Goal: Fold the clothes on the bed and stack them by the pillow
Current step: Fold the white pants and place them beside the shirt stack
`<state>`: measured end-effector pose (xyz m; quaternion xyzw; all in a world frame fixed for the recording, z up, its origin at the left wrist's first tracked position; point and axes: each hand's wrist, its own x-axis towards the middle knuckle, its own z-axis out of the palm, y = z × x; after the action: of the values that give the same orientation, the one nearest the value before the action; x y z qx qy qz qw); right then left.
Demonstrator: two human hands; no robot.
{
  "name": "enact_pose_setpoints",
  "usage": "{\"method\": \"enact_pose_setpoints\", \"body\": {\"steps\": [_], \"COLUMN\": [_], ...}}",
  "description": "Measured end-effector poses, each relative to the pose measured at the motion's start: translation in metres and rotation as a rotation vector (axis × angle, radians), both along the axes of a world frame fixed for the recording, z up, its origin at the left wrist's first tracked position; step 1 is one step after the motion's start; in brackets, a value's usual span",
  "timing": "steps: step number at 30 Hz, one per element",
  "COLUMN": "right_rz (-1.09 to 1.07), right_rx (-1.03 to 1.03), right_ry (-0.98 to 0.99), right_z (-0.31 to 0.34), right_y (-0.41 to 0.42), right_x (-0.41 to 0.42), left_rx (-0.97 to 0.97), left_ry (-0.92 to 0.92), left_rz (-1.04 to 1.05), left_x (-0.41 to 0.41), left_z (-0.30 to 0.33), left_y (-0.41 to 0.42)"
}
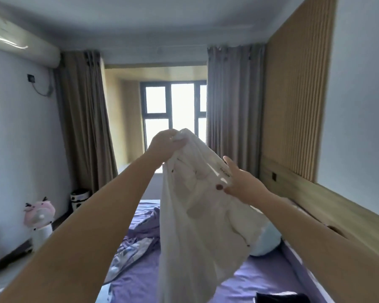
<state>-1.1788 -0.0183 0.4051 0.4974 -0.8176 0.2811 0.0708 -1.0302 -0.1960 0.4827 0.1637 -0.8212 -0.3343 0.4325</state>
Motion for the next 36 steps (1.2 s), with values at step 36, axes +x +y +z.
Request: {"method": "enact_pose_setpoints", "body": {"steps": [36], "right_rz": [0.070], "right_rx": [0.015], "right_ry": [0.687], "right_z": [0.099], "right_y": [-0.030], "right_x": [0.030], "left_rx": [0.337], "left_ry": [0.231], "left_rz": [-0.211], "left_x": [0.103], "left_z": [0.005], "left_y": [-0.085]}}
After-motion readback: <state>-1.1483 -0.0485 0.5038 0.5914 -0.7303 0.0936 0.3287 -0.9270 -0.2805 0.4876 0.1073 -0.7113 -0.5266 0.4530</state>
